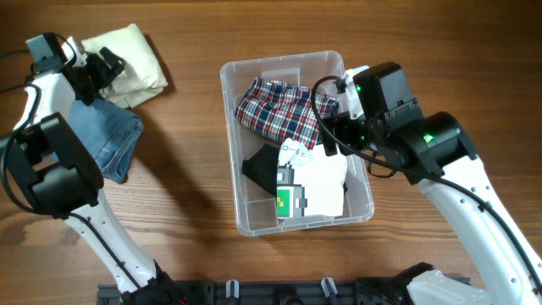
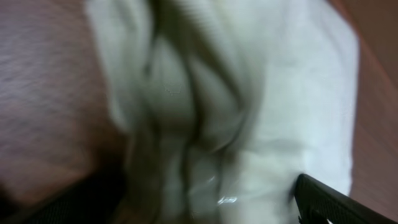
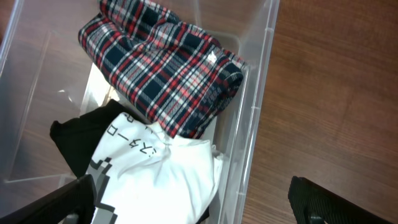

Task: Pack container
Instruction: 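Reach the left gripper to the cream cloth and grasp it, then carry the cream cloth into the box and release it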

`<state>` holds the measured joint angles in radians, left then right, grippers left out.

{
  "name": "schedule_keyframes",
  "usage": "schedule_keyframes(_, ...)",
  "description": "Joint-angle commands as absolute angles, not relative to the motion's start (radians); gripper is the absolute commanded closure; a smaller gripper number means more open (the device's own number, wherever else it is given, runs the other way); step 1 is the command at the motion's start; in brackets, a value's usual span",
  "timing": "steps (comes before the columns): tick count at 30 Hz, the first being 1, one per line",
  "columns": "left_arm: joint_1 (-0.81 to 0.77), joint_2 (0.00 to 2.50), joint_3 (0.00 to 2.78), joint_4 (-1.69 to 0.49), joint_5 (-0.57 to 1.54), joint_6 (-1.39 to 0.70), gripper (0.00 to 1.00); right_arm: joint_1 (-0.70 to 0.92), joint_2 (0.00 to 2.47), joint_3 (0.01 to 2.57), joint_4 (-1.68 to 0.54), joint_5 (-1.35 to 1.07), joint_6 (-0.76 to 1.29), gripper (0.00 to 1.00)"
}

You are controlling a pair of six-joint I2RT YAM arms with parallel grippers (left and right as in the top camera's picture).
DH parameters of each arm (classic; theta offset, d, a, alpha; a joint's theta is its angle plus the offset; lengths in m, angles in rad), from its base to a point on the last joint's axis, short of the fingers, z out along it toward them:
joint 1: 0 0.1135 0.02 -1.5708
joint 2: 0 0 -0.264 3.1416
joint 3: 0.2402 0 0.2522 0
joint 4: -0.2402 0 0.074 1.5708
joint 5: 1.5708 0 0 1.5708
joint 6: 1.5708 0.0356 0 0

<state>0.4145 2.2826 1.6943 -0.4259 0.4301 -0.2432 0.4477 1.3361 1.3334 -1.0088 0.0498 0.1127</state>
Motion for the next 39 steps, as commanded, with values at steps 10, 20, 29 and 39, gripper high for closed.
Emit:
schedule_keyframes(10,0.361,2.099,1.706,-0.482,0.68,-0.226,0.96,0.31,1.275,1.338,-0.97,0.185,0.347,0.0)
schedule_keyframes(20,-0.073,1.494,1.706,-0.788,0.281,-0.395,0.96,-0.06,1.274,1.337,-1.052,0.0,0.21,0.0)
schedule_keyframes(29,-0.592,1.455,1.628,-0.888,-0.138,-0.9,0.96,-0.064,1.274,1.336,-1.058,-0.035,0.21,0.0)
schedule_keyframes(39,-0.768,1.492,1.399,-0.656,-0.299,-1.327,0.96,-0.064,1.274,1.335,-1.063,-0.036,0.21,0.0)
